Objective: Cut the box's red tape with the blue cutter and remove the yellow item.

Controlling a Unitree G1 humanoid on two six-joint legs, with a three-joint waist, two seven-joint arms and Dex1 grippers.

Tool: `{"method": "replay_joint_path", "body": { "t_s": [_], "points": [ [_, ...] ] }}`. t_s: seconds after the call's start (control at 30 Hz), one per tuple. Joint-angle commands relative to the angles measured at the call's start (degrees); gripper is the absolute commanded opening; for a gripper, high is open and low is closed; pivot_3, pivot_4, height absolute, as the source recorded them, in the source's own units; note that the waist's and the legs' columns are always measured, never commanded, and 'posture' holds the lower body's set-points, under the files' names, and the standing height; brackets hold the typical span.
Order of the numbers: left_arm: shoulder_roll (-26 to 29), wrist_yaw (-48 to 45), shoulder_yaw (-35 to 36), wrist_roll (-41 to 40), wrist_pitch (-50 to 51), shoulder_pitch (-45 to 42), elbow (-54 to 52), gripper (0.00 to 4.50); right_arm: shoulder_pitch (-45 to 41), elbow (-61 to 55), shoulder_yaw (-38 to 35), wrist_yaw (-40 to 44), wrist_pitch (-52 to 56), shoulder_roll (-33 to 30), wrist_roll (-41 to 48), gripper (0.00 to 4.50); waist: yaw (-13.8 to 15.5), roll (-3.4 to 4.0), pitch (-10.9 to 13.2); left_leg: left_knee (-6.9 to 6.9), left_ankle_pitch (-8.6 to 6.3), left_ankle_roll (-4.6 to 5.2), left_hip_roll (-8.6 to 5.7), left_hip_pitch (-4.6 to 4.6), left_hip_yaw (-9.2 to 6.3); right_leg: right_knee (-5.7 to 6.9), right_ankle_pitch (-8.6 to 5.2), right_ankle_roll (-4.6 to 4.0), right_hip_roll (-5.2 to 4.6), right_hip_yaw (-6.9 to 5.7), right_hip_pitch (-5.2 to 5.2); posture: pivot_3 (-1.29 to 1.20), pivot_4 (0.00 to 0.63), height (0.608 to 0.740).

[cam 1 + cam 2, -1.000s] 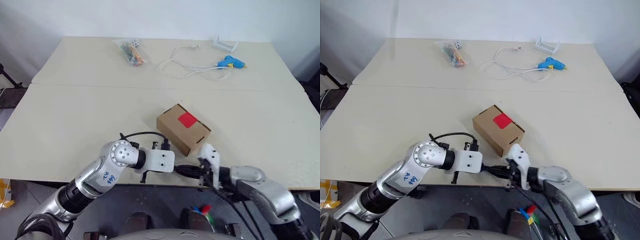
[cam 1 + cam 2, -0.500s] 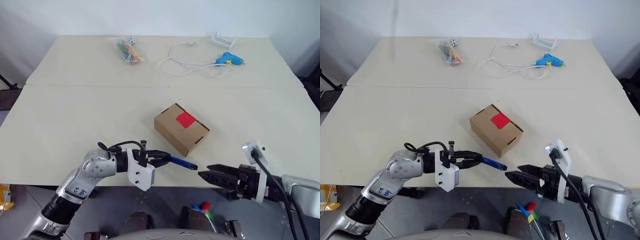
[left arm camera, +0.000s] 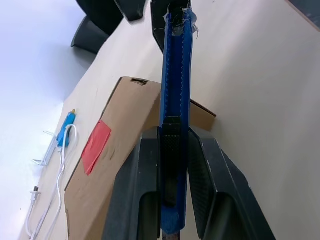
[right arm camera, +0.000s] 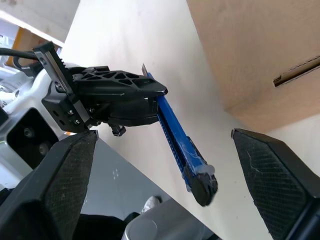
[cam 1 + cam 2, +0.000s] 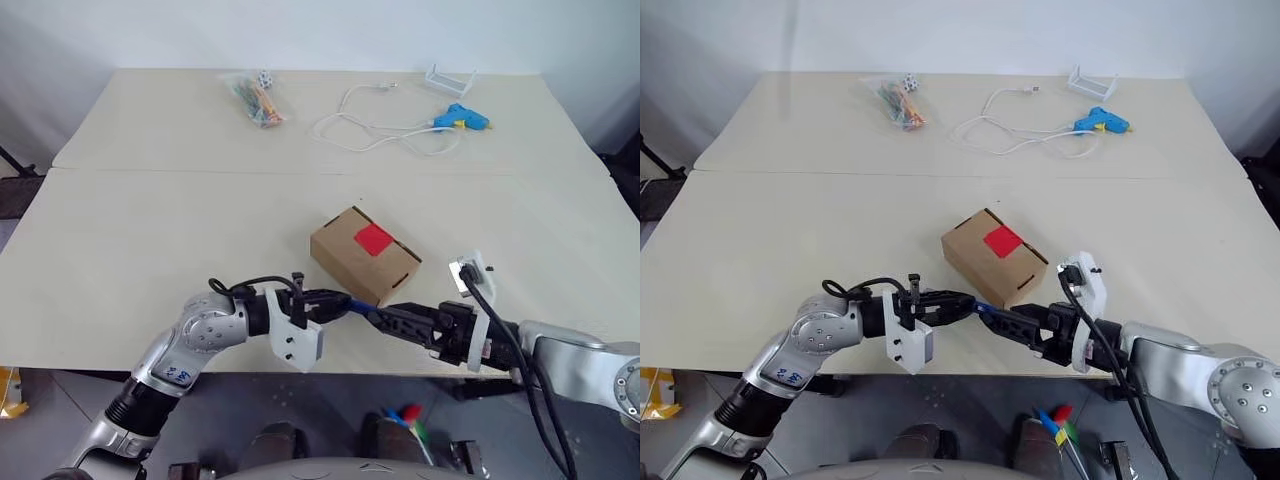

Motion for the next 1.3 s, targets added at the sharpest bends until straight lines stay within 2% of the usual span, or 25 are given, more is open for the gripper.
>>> {"method": "replay_joint_path", "body": {
  "t_s": [0.03, 0.1, 0.13, 0.57, 0.7, 0.83, 0.87, 1.2, 1.27, 1.3],
  "points": [
    [-0.4, 0.8, 0.2, 0.0, -0.4, -0.4, -1.1, 0.43, -0.9, 0.1, 0.8, 0.0, -0.2, 1.4, -1.6, 3.56, 0.0, 0.00, 0.0, 0.01, 0.00, 0.00, 0.00, -0.05, -0.02, 0.00, 0.00, 0.00, 0.00, -0.03, -0.02, 0.00, 0.150, 0.740],
    [-0.4, 0.8, 0.2, 0.0, -0.3, -0.4, -1.0, 0.43, -1.3, 0.4, 1.4, 0.3, -0.1, 2.4, -2.2, 2.78, -0.1, 0.00, 0.0, 0.06, 0.00, 0.00, 0.00, -0.15, -0.06, -0.01, 0.00, 0.00, 0.03, -0.11, -0.05, 0.00, 0.150, 0.740],
    [-0.5, 0.8, 0.2, 0.1, -0.2, -0.5, -1.0, 0.43, -1.3, 0.5, 1.6, 0.4, 0.0, 2.9, -2.5, 2.55, -0.1, 0.00, 0.0, 0.07, 0.00, 0.00, 0.00, -0.17, -0.07, -0.02, 0.00, 0.00, 0.03, -0.12, -0.05, 0.00, 0.150, 0.740],
    [-0.3, 0.5, 0.3, 0.0, 0.2, -0.7, -0.7, 0.43, -1.5, 1.8, 1.7, 1.2, 0.3, 7.4, -6.2, 2.55, -0.1, 0.01, 0.0, 0.13, 0.01, 0.00, 0.00, -0.27, -0.18, -0.01, 0.01, 0.01, 0.06, -0.24, -0.06, 0.00, 0.150, 0.740],
    [-0.3, 0.5, 0.4, 0.1, 0.5, -0.9, -0.7, 0.43, -1.0, 2.2, 1.6, 2.1, 0.5, 8.3, -7.5, 1.72, -0.1, 0.01, 0.0, 0.13, 0.01, 0.01, 0.00, -0.26, -0.18, -0.01, 0.01, 0.01, 0.07, -0.24, -0.06, 0.00, 0.150, 0.740],
    [-0.3, 0.5, 0.4, 0.1, 0.8, -1.0, -0.8, 0.43, -0.9, 2.5, 1.6, 2.7, 0.8, 9.2, -8.3, 0.34, -0.1, 0.01, 0.0, 0.13, 0.01, 0.00, 0.01, -0.26, -0.17, 0.00, 0.01, 0.02, 0.10, -0.24, -0.06, 0.00, 0.150, 0.740],
    [-0.2, 0.6, 0.4, 0.1, 0.9, -1.1, -0.8, 0.43, -0.9, 2.6, 1.6, 2.9, 0.9, 9.4, -8.6, 0.14, -0.1, 0.01, 0.0, 0.13, 0.01, 0.00, 0.01, -0.26, -0.18, 0.01, 0.01, 0.02, 0.10, -0.24, -0.06, 0.00, 0.150, 0.740],
    [0.1, 0.3, 0.5, -0.3, 1.0, -1.1, -0.8, 0.43, -0.4, 2.9, 1.4, 4.2, 0.6, 11.0, -9.1, 0.16, -0.1, 0.01, 0.0, 0.13, 0.01, 0.00, 0.01, -0.26, -0.18, 0.01, 0.01, 0.02, 0.11, -0.24, -0.06, 0.00, 0.150, 0.740],
    [0.4, -1.3, 0.5, -2.9, 1.8, -0.7, -1.2, 0.43, -0.1, 3.1, 1.0, 4.6, 0.3, 11.6, -8.7, 0.16, -0.1, 0.01, 0.0, 0.13, 0.01, 0.00, 0.01, -0.26, -0.18, 0.02, 0.01, 0.02, 0.12, -0.24, -0.06, 0.00, 0.150, 0.740],
    [0.7, -3.2, 0.5, -6.3, 2.7, -0.1, -2.0, 0.75, 0.2, 3.0, 0.7, 5.2, 0.4, 11.6, -8.6, 0.16, -0.1, 0.01, 0.0, 0.13, 0.01, 0.00, 0.01, -0.26, -0.18, 0.02, 0.01, 0.02, 0.12, -0.24, -0.06, 0.00, 0.150, 0.740]
  ]
}}
